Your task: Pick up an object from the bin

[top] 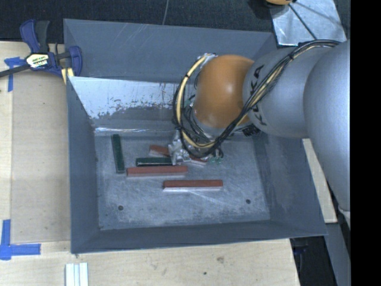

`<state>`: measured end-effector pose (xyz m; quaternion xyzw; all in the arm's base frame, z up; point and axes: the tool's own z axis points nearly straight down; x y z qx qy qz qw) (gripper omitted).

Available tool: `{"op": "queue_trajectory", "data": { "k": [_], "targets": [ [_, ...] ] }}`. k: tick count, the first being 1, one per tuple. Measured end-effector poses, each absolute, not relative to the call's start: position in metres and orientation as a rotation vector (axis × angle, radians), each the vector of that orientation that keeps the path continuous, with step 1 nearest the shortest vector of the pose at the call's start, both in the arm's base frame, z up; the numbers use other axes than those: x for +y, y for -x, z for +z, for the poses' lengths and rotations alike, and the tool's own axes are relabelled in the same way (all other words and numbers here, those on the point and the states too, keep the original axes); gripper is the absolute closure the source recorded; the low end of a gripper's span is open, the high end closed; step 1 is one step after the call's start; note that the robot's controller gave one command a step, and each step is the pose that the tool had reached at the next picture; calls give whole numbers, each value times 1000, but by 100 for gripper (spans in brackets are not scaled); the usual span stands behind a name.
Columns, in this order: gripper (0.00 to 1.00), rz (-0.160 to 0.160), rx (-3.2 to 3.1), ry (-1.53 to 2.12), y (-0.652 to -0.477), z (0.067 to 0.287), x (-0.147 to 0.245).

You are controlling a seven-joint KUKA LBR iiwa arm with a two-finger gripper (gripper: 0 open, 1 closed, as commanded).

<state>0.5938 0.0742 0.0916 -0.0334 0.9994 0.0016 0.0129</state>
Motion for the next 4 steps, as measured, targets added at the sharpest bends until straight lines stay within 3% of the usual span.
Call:
{"op": "queue_trajectory", "data": {
  "k": [1, 2, 3, 4],
  "targets": [
    [100, 0, 3139, 123, -591, 133, 73],
    [100, 2, 3120, 130, -594, 147, 74],
    [100, 0, 3140, 136, -586, 105, 74],
    [100, -1, 3144, 146, -587, 148, 73]
  ]
}}
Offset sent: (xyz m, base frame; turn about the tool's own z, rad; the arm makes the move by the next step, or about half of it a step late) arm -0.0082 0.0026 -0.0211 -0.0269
